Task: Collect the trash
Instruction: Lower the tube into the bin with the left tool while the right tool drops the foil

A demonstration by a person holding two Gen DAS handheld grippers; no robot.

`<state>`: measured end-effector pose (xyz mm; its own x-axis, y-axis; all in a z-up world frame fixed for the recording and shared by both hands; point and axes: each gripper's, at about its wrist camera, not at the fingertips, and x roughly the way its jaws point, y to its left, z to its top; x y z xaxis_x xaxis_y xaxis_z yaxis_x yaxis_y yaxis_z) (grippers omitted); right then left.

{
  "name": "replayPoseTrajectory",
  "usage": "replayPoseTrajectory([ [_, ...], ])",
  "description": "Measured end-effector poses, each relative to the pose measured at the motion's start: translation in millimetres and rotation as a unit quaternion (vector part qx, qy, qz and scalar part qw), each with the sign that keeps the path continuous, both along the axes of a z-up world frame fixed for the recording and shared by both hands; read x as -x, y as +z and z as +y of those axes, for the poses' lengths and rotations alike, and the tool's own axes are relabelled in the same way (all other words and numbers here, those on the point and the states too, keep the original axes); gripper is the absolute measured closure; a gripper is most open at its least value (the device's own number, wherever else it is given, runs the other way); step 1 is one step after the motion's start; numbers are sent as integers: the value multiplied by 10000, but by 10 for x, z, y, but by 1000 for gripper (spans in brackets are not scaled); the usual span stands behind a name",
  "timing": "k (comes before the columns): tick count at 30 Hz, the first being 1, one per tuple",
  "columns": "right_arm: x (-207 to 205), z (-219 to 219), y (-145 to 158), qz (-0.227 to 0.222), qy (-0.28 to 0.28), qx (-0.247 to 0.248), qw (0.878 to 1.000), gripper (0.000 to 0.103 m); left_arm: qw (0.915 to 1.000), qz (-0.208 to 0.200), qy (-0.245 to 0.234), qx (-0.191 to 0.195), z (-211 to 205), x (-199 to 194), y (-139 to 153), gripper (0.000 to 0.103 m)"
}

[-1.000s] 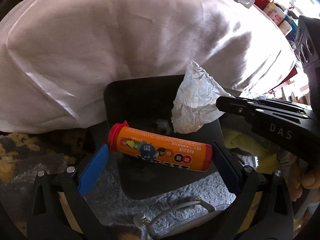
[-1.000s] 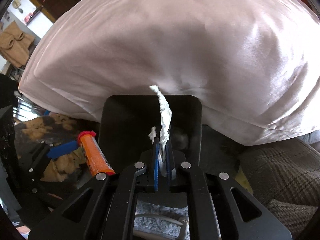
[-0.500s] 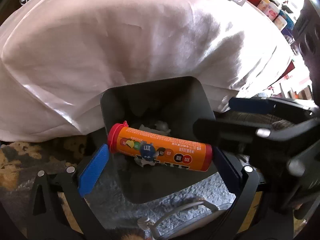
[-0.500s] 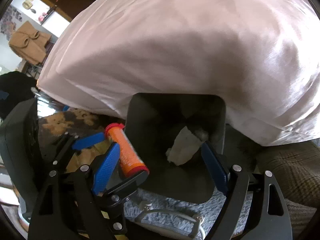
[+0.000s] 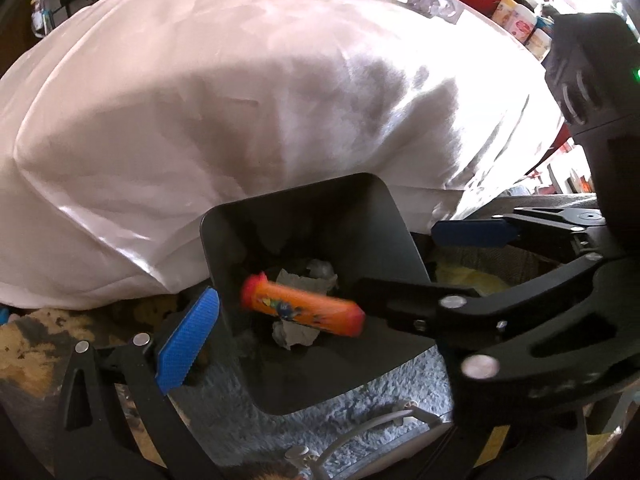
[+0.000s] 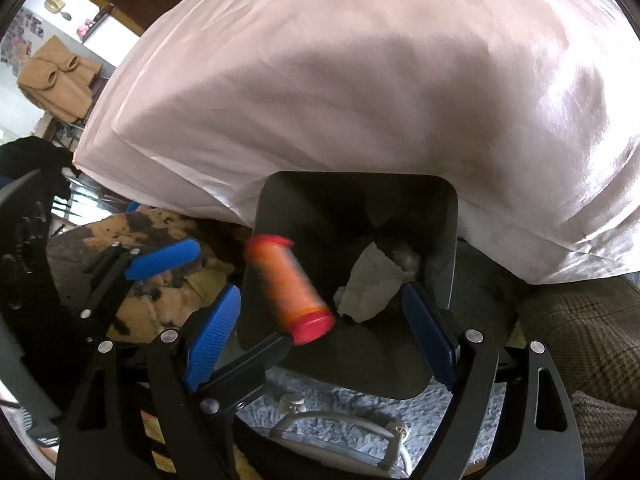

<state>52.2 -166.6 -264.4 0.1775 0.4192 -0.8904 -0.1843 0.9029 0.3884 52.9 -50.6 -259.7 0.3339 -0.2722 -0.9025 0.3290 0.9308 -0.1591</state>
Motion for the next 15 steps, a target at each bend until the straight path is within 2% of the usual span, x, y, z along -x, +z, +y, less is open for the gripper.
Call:
replayPoseTrajectory([
  [9,-69,-150,117,-123,-279,-131,9994,19,9999,95,42,-122,18,-26,-38,8],
  [12,-140,-335,372,-442,-548,-228,9973,19,9997,156,92,-190,49,-66,43,8],
  [15,-217,-517,680,-892,-739,-81,9932,19,9997,31,106,-205,112,-143,314,8],
])
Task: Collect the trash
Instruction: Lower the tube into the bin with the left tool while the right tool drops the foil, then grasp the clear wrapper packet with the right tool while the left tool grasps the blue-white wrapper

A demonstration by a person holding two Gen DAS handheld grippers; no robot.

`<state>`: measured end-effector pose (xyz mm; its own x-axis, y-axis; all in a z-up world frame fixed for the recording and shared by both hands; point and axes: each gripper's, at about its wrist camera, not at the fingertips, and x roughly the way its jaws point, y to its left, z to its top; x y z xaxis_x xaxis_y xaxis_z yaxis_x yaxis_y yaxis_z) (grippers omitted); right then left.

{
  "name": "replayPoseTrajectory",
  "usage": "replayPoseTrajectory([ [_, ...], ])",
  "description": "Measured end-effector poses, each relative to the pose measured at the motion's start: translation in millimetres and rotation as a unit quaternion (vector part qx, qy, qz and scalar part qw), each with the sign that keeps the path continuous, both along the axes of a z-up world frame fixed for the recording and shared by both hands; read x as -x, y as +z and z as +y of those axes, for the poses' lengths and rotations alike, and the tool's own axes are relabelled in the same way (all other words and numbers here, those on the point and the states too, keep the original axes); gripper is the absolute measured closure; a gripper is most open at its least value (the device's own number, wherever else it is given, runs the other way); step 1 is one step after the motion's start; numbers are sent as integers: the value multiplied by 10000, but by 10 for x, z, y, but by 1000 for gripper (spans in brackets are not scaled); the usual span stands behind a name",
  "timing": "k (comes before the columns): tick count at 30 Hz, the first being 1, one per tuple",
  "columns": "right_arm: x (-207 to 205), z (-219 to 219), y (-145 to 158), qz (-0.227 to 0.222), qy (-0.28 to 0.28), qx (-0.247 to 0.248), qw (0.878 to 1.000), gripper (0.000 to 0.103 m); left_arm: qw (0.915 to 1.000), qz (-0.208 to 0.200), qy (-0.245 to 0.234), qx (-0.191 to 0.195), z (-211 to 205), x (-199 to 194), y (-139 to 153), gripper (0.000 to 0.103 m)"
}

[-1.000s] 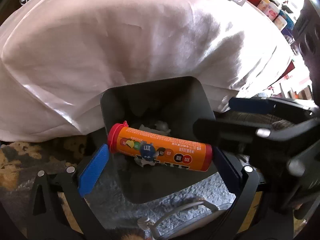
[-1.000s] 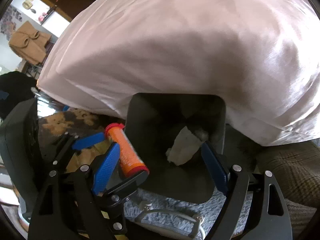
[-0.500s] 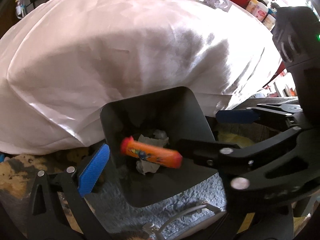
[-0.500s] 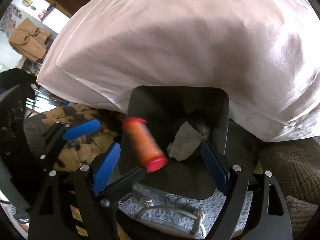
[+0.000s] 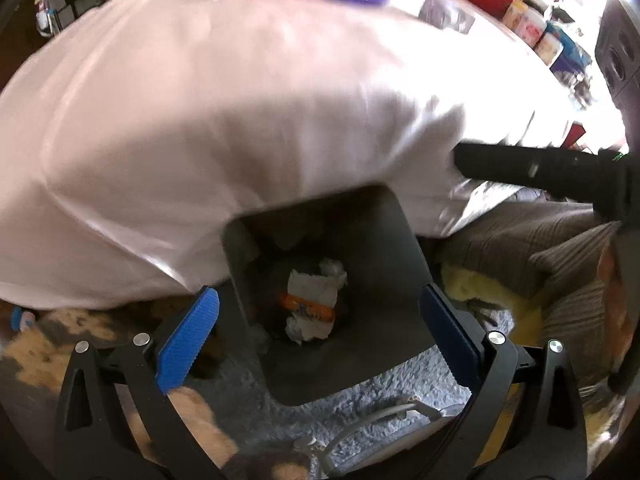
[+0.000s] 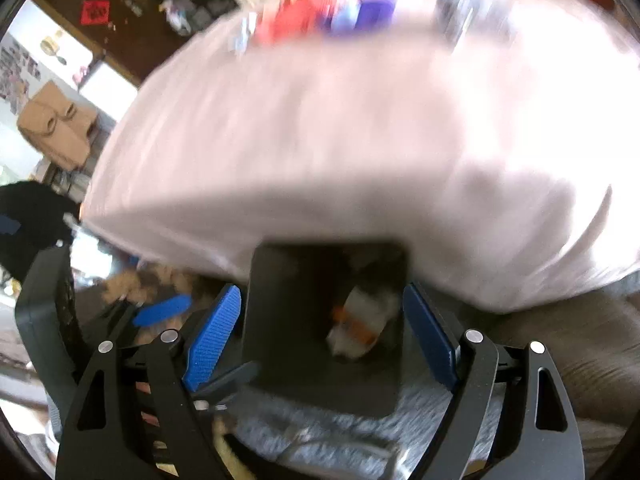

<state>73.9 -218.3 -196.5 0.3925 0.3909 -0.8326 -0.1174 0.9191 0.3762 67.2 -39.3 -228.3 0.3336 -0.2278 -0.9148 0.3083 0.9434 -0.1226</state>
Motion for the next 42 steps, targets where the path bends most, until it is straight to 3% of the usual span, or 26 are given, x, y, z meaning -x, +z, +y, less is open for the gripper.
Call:
replayPoseTrajectory([
  [6,-330,-365,459,-619,-449,295,9966,19,9985,-522,62,-138,122,-342,610,8],
  [13,-826,-592,483,-804,-731,851,9904,19,9964,-784,272,-175,152,-958,960,8],
  [20,-1192,-565,332,-758,-641,1050,9895,20,9958,-740,534,50,180,-1576,936,8],
  [26,-1365,-582,227,-730,-607,1023,9902,23,9960,-747,487,-42,143,-1969,777,10],
  [32,-1460,-573,137,-727,-485,1067,9904,38,9956,-702,621,-12,251,-2320,634,29],
  [37,-1462,-548,135,-827,-443,1076,9898,43,9956,-635,676,99,289,-2528,540,41],
  [40,-1460,-538,140,-871,-427,1080,9894,46,9964,-583,596,159,276,-2586,489,56],
  [42,-1447,-528,144,-895,-411,1092,9891,48,9968,-575,509,202,268,-2597,465,74],
])
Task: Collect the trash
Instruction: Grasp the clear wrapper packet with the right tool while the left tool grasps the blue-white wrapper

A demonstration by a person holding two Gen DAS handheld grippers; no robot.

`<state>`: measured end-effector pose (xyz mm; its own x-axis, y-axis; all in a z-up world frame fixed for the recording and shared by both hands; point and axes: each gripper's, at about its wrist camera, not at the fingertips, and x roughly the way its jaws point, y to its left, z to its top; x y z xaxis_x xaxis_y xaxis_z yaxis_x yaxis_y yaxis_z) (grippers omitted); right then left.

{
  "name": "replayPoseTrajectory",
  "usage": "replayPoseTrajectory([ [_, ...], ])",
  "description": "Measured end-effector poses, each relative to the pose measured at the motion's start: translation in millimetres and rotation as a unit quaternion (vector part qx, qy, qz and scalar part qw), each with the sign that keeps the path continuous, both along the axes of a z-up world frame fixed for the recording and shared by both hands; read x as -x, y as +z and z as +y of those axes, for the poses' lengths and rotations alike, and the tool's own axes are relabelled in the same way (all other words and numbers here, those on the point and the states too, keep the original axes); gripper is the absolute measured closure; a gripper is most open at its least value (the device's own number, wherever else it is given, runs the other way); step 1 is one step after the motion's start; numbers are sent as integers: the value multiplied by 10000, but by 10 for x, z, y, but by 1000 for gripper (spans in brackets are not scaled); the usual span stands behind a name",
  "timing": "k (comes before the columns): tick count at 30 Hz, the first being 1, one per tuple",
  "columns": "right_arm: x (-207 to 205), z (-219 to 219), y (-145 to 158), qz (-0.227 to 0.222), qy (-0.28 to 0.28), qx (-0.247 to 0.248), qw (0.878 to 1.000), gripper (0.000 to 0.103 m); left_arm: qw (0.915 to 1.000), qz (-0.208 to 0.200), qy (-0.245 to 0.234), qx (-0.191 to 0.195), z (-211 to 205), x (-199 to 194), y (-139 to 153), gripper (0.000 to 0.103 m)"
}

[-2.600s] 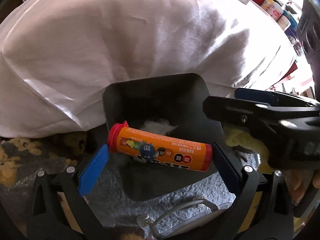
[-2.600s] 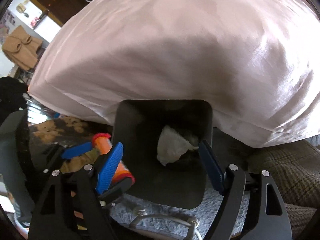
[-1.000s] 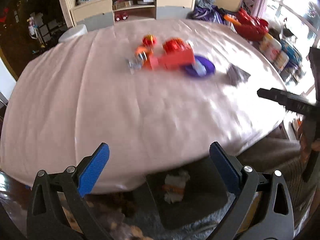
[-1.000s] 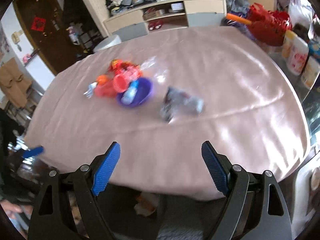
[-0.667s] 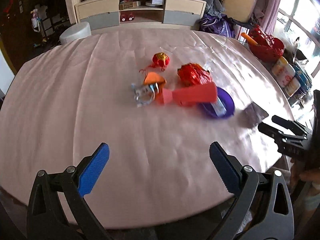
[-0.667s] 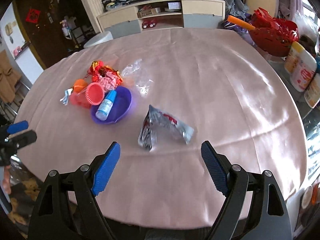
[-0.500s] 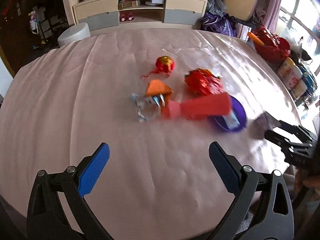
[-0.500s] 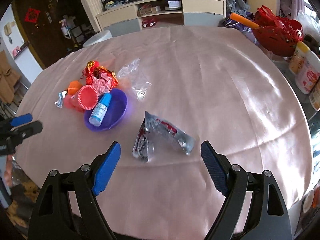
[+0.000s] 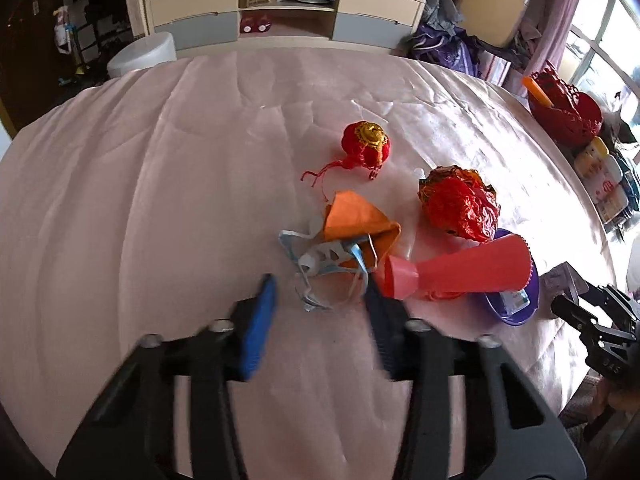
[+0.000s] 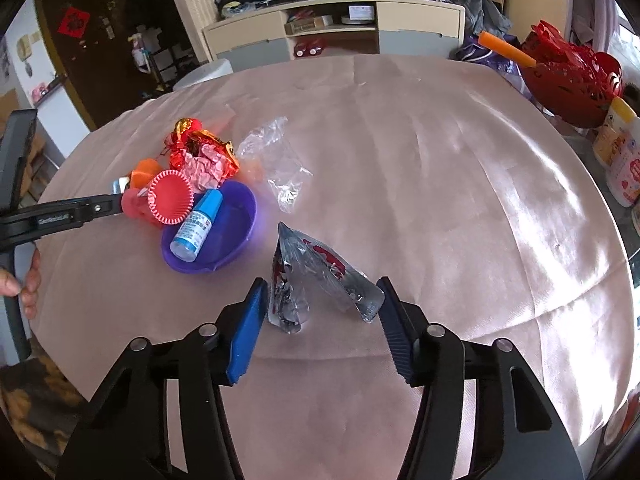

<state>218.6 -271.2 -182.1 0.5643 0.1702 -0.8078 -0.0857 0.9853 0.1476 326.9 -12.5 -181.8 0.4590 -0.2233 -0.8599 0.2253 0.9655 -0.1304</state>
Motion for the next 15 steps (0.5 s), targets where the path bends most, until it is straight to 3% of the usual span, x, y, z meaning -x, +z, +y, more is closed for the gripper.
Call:
replayPoseTrajectory([
  [3,12,22,8,-24,33,29,10000,50,9999,-21,-104,36,-5,21,-16,91],
  [9,120,8,96,-138,-31,-25,9999,50,9994,-200,-104,-246,43,256,76,94],
  [15,359,63,334,-370,-16,-133,9992,50,9978,-536,75,-385,216,663,407,94],
])
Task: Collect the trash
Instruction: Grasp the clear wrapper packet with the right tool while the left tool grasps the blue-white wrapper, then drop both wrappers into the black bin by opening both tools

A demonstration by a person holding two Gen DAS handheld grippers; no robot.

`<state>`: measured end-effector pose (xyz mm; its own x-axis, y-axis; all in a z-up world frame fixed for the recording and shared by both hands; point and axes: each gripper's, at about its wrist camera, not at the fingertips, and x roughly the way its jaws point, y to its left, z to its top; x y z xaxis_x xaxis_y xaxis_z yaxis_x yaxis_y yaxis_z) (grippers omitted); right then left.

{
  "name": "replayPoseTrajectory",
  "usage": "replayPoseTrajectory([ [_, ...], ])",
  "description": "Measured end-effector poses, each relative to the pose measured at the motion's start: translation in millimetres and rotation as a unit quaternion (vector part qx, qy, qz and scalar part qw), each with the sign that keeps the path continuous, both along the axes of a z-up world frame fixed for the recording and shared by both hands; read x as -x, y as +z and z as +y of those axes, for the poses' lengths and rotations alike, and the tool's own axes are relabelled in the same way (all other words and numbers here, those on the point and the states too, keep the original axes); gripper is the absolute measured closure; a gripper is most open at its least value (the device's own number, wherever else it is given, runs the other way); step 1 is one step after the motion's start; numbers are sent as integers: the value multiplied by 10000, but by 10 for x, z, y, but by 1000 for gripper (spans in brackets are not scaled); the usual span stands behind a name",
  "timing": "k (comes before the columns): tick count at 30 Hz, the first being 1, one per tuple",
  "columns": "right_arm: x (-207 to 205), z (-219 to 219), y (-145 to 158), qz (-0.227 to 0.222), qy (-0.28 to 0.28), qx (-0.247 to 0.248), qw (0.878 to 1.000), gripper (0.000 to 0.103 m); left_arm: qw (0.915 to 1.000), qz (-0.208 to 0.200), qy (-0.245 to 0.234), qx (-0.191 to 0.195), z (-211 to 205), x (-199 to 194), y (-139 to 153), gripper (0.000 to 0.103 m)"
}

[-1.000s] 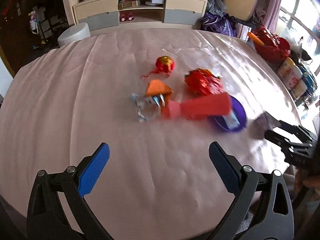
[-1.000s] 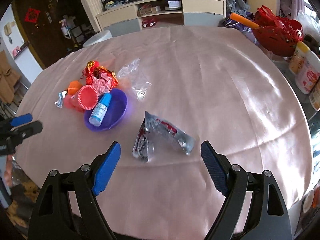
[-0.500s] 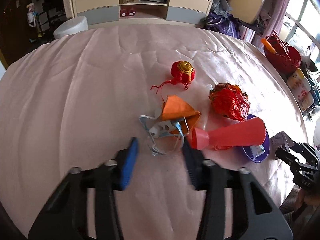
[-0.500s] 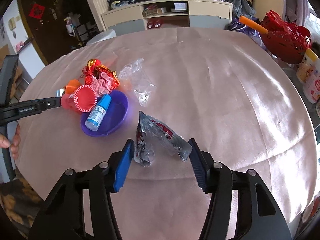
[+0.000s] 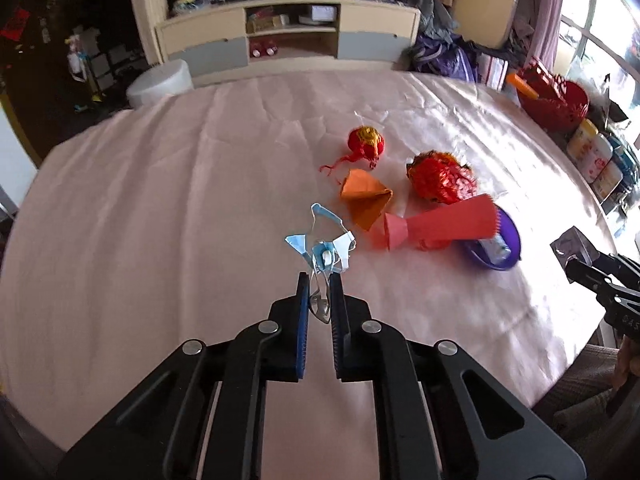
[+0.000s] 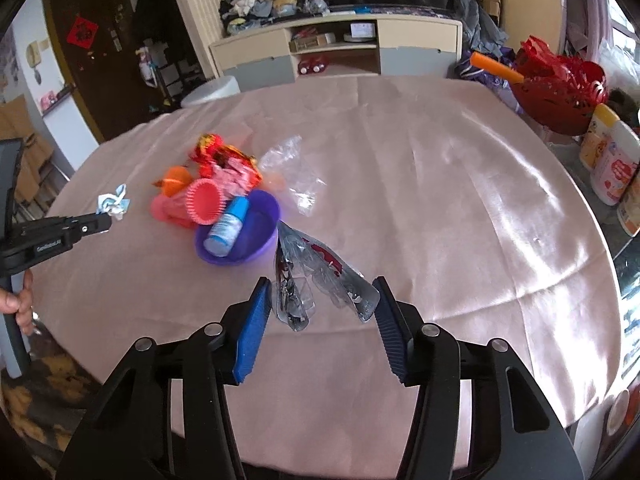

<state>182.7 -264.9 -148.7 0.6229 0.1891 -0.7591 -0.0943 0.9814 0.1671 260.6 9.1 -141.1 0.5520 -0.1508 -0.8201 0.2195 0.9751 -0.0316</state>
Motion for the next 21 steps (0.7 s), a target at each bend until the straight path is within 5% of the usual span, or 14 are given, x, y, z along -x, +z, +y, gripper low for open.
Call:
replayPoseTrajectory([
  [10,663,310,382,-340,376,-109,9987,50,9983,-495,-27,294,113,1040,514,94],
  [21,1244,613,109,60,624,-50,9980,50,9989,115,-189,403,-45,1958,-47,94],
])
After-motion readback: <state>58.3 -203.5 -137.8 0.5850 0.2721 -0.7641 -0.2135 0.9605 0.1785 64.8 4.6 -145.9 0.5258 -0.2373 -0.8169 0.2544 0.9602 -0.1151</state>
